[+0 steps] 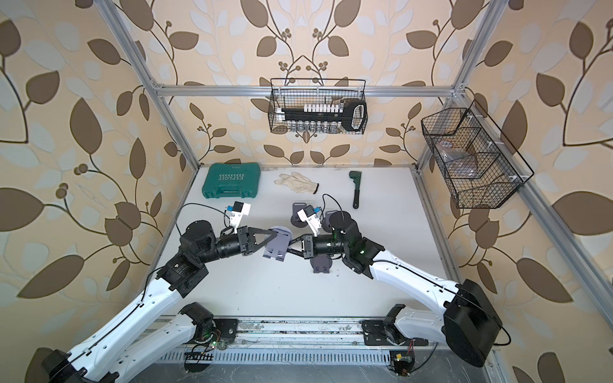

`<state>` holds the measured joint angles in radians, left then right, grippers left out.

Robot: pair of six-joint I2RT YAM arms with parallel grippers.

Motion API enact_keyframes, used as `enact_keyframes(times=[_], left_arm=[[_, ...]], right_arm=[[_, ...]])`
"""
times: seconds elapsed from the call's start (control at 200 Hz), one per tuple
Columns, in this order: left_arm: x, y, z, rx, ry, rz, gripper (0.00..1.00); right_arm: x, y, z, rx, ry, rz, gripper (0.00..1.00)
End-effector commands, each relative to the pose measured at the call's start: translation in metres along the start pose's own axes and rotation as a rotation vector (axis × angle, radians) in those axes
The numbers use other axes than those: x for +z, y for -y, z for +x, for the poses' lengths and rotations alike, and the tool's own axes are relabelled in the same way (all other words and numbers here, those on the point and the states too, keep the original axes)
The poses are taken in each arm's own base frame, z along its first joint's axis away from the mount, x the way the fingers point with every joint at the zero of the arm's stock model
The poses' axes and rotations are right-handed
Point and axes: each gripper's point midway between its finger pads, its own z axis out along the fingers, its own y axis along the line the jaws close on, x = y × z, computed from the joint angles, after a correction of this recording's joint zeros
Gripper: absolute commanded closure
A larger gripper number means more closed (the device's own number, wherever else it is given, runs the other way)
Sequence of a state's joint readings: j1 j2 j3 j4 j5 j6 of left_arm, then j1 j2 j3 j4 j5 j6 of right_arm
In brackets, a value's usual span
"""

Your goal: Open the phone stand

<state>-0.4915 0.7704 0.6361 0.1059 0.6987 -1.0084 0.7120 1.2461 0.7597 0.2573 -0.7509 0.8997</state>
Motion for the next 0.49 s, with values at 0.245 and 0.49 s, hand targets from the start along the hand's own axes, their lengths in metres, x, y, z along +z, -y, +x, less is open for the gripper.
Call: enact_keyframes(times=[0.245,0.49], left_arm=[[-0.009,0.098,-0.012,0.237,-0.002,0.284,1.00],[-0.024,0.125,-0.023,0.448,0.138,0.374,1.00]], right_arm=[[0.011,0.071,0.019,0.344,-0.100,0.067,1.00],[0.011,0.078,0.023,0.434,-0.144,0.055,1.00]])
